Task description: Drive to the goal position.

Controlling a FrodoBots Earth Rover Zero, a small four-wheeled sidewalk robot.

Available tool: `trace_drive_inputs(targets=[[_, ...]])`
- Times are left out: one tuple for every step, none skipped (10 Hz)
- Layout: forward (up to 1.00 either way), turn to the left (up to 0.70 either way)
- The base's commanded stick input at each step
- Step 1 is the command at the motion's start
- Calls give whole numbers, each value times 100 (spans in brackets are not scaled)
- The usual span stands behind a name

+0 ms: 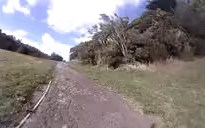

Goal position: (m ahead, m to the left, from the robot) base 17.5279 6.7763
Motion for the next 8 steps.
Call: trace_drive_inputs(targets=[[100, 0], [100, 7], [100, 16], [100, 36], [100, 28], [100, 3], [100, 2], [100, 20]])
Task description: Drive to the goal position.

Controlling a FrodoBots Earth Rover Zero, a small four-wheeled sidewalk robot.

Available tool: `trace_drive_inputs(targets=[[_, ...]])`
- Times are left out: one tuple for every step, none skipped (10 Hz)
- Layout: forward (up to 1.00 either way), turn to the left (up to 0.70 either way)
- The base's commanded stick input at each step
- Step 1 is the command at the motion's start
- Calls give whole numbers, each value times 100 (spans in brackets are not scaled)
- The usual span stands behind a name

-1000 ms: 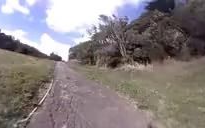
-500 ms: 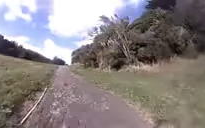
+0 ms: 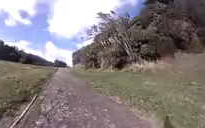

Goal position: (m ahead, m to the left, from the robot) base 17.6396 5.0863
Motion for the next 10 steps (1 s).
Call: trace_drive_inputs(targets=[[100, 30], [100, 40], [100, 40], [100, 40], [100, 40], [100, 40], [100, 40], [100, 40], [100, 33], [100, 25]])
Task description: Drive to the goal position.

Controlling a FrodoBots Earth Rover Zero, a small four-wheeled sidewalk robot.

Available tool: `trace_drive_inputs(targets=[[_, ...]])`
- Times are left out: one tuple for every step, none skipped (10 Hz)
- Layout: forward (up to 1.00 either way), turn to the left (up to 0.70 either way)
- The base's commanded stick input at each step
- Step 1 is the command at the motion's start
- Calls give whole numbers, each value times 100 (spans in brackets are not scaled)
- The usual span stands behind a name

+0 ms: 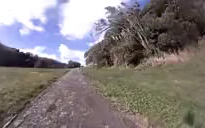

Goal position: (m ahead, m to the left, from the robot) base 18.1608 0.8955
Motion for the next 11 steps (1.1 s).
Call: trace_drive_inputs(targets=[[100, 3], [100, 2], [100, 2], [100, 2], [100, 3], [100, 3], [100, 3], [100, 3], [100, 3], [100, 3], [100, 3]])
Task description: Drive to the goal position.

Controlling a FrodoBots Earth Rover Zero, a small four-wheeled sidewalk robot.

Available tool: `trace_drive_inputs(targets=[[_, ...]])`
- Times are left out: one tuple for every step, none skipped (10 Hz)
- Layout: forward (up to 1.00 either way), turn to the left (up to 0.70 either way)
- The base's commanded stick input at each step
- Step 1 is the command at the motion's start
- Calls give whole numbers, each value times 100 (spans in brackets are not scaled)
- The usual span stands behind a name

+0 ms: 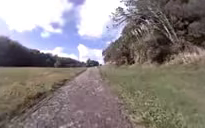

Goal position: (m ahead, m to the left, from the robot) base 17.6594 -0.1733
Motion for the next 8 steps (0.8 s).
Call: trace_drive_inputs(targets=[[100, 3], [100, 0], [100, 0], [100, 14], [100, 31], [100, 37], [100, 39], [100, 40]])
